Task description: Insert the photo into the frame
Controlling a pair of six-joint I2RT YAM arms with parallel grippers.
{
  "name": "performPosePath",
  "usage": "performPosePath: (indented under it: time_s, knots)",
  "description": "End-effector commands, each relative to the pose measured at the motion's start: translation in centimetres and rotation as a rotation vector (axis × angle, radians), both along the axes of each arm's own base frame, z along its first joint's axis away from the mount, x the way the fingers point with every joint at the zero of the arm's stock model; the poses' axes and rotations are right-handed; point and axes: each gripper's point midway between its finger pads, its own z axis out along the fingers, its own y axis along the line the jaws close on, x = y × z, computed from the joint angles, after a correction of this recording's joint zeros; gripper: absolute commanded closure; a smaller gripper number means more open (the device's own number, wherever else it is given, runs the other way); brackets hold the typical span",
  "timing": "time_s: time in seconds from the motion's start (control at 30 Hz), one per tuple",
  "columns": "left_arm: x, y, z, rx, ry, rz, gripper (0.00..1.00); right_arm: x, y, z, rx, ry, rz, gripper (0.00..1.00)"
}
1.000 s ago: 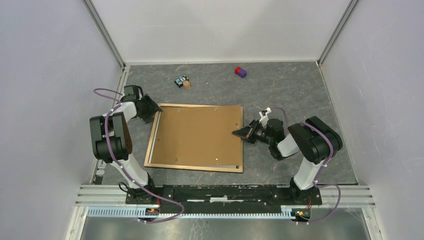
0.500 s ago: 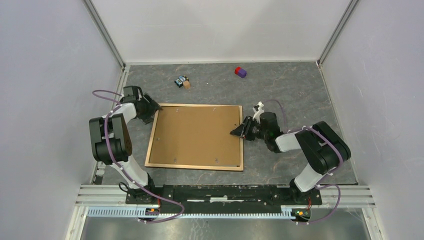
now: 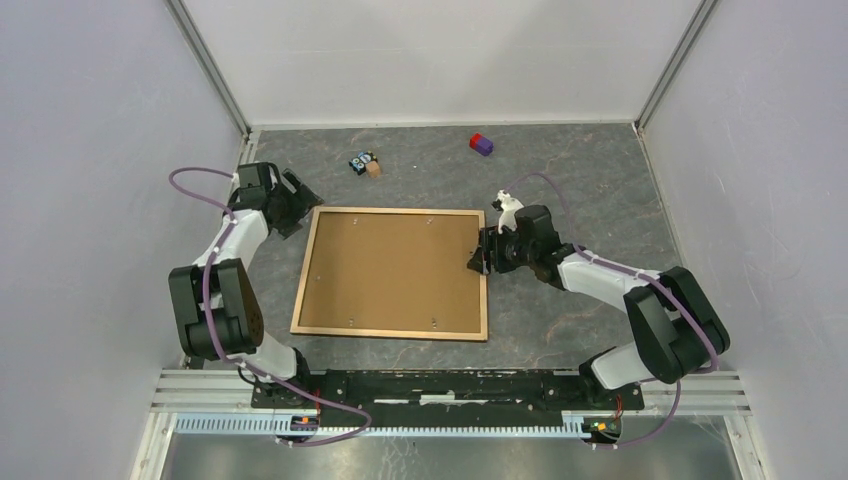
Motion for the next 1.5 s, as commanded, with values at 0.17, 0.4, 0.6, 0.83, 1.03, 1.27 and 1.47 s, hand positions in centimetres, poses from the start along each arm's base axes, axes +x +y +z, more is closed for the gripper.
performPosePath:
  time_s: [0.17, 0.4, 0.6, 0.83, 1.03, 1.27, 1.47]
  knots:
    - [1.0, -3.7, 5.3, -0.06, -0.152, -0.097, 0.09, -0.3, 0.1, 0.7, -0.047, -0.045, 0.05, 0.38]
    - [1.1, -6.0, 5.8, -0.173, -0.18, -0.154, 0.07, 0.2, 0.6, 1.2, -0.033, -0.051, 0.023, 0.51]
    - [0.6, -9.6, 6.2, -0.22, -0.192, -0.263, 0.06, 1.4, -1.0, 0.4, -0.211, -0.079, -0.066, 0.43]
    - [-0.3, -13.5, 6.7, -0.244, -0.193, -0.377, 0.06, 3.2, -2.1, -0.4, -0.355, -0.055, -0.208, 0.28]
    - [-0.7, -14.3, 7.7, -0.248, -0.217, -0.411, 0.07, 3.9, -0.9, -1.1, -0.386, -0.022, -0.278, 0.29]
    - [-1.2, -15.5, 8.4, -0.267, -0.226, -0.447, 0.07, 4.1, -0.3, -1.8, -0.436, 0.01, -0.35, 0.33]
    - [-1.4, -15.5, 9.0, -0.268, -0.239, -0.45, 0.07, 3.6, -0.2, -2.9, -0.431, 0.05, -0.403, 0.49]
